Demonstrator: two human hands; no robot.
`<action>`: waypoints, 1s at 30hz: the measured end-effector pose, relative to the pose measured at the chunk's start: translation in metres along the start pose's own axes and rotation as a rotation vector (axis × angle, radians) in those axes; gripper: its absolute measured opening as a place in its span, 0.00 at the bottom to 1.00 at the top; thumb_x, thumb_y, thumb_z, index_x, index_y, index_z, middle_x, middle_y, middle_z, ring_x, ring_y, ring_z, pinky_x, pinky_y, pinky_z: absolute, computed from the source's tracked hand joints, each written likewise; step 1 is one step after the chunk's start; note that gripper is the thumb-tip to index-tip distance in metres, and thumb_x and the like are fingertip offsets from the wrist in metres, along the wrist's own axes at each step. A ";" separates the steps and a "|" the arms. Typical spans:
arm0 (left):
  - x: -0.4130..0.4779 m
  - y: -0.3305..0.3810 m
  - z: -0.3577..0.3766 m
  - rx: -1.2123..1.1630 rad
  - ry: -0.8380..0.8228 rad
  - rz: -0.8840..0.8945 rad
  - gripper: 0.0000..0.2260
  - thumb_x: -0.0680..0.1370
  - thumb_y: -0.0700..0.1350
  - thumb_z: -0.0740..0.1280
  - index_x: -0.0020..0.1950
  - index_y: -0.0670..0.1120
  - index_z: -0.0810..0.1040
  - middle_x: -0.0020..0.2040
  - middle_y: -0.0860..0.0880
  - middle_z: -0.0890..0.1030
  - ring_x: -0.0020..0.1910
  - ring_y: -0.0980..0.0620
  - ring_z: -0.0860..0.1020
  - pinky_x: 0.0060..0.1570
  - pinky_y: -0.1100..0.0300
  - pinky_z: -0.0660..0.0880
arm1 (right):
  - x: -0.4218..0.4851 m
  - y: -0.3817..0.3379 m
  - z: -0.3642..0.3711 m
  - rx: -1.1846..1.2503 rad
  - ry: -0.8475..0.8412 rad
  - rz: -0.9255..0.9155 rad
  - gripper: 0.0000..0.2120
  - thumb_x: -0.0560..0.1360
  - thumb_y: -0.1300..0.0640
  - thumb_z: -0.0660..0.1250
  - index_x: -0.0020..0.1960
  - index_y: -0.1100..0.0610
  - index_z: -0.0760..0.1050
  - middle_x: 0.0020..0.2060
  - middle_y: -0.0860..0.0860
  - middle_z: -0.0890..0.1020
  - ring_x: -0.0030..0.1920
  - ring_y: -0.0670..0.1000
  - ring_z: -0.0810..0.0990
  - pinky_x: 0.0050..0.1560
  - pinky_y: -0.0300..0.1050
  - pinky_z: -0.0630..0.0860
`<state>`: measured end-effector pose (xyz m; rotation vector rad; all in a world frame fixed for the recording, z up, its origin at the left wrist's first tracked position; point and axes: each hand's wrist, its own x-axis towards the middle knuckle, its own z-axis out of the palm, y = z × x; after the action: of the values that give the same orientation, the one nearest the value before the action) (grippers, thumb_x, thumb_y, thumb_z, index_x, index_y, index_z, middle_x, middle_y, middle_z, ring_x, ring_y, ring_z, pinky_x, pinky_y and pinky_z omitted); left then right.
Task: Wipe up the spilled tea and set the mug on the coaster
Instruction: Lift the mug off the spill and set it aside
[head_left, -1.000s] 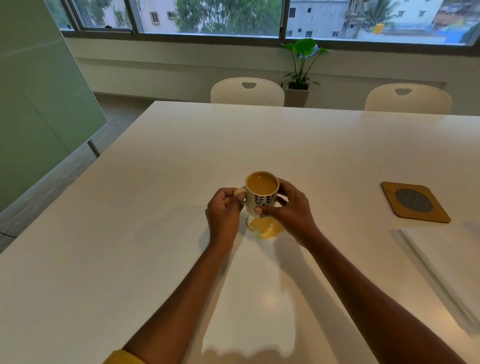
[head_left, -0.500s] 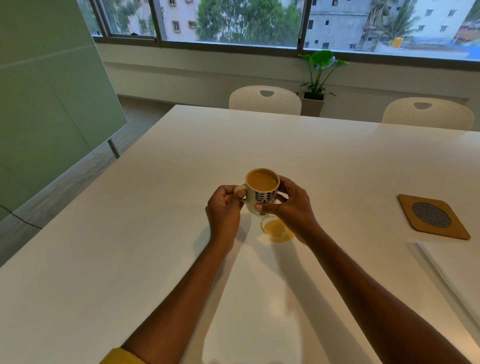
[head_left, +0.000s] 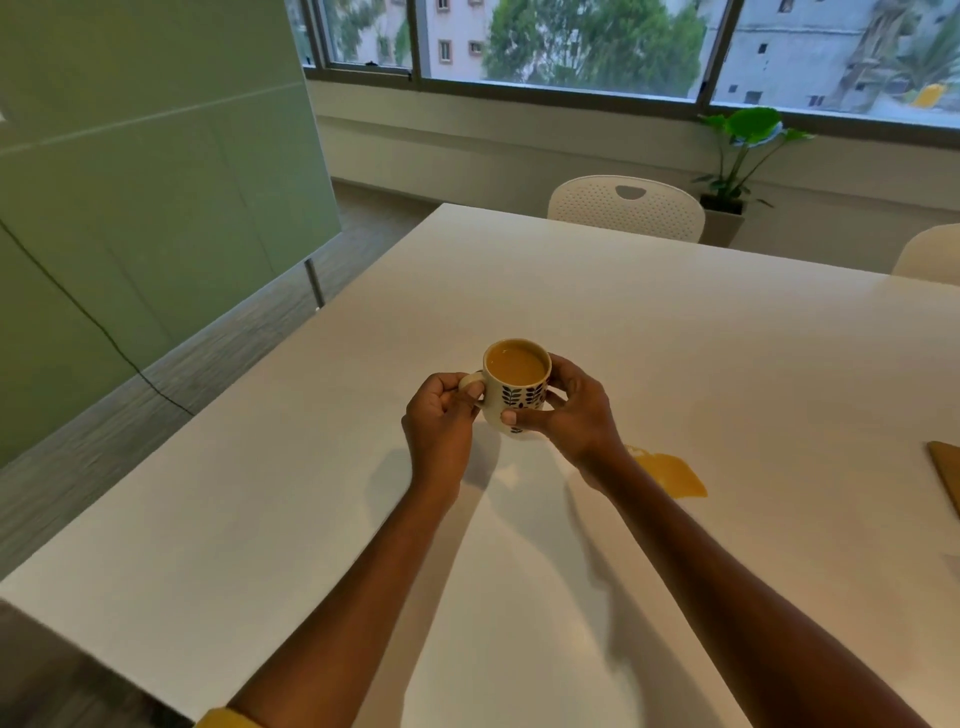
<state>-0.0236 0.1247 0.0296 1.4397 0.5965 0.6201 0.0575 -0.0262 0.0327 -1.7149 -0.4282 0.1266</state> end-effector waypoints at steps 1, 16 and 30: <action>0.003 0.000 -0.007 0.002 0.016 -0.001 0.04 0.82 0.44 0.76 0.55 0.45 0.86 0.52 0.47 0.90 0.55 0.44 0.88 0.61 0.41 0.86 | 0.002 -0.001 0.009 0.004 -0.015 -0.001 0.40 0.62 0.62 0.88 0.72 0.50 0.79 0.63 0.44 0.86 0.64 0.44 0.83 0.61 0.40 0.80; 0.047 -0.006 -0.107 0.022 0.196 0.003 0.04 0.81 0.45 0.77 0.55 0.47 0.86 0.54 0.44 0.90 0.57 0.41 0.88 0.62 0.38 0.85 | 0.031 -0.007 0.127 0.033 -0.191 0.002 0.41 0.63 0.63 0.88 0.73 0.53 0.78 0.65 0.47 0.85 0.66 0.49 0.83 0.68 0.52 0.82; 0.065 -0.022 -0.162 0.041 0.300 -0.011 0.07 0.82 0.43 0.76 0.59 0.42 0.85 0.55 0.41 0.89 0.58 0.38 0.87 0.62 0.37 0.85 | 0.039 -0.003 0.196 0.008 -0.307 0.003 0.39 0.65 0.61 0.87 0.73 0.50 0.77 0.64 0.45 0.84 0.65 0.48 0.82 0.67 0.52 0.83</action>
<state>-0.0909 0.2841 0.0006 1.3907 0.8559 0.8265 0.0299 0.1696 0.0038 -1.6929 -0.6504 0.3961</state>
